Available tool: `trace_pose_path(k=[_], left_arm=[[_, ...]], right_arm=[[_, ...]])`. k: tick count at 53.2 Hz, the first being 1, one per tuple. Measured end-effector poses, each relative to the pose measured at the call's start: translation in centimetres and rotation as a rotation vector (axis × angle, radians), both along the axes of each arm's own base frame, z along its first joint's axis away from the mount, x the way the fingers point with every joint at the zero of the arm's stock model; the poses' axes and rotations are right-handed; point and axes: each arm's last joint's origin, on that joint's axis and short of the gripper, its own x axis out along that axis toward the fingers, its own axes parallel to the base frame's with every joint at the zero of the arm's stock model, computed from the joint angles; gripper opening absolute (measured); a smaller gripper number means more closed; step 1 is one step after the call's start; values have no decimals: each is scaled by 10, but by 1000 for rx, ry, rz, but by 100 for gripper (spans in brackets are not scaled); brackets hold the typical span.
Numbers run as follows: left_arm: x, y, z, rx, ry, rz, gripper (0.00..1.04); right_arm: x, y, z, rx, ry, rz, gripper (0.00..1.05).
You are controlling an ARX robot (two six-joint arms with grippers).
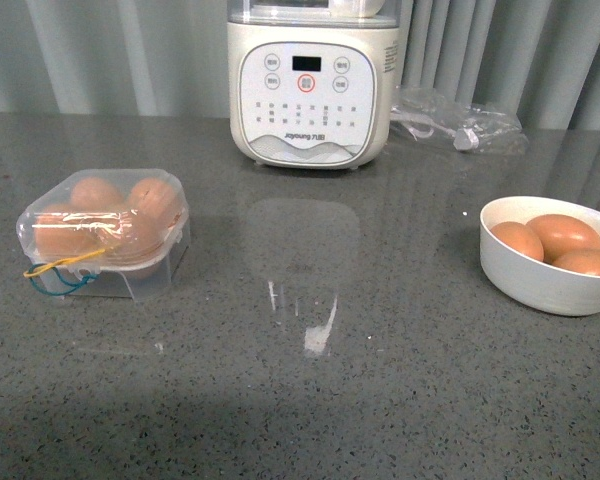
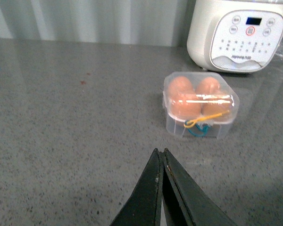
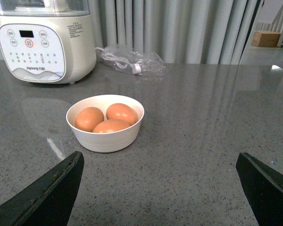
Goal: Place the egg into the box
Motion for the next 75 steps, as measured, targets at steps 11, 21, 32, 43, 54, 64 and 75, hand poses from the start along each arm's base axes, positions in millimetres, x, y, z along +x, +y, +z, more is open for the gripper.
trace_pose_path(k=[11,21,32,43,54,64,75], left_arm=[[-5,0,1,0,-26,2,4],[-5,0,1,0,-27,2,12],[-5,0,1,0,-27,2,51],[-5,0,1,0,-27,2,87],[-5,0,1,0,-27,2,98],[-5,0,1,0,-27,2,98],[-5,0,1,0,-27,2,98]], right_arm=[[0,0,0,0,0,0,98],[0,0,0,0,0,0,98],[0,0,0,0,0,0,98],[0,0,0,0,0,0,98],[0,0,0,0,0,0,98],[0,0,0,0,0,0,98],[0,0,0,0,0,0,98]])
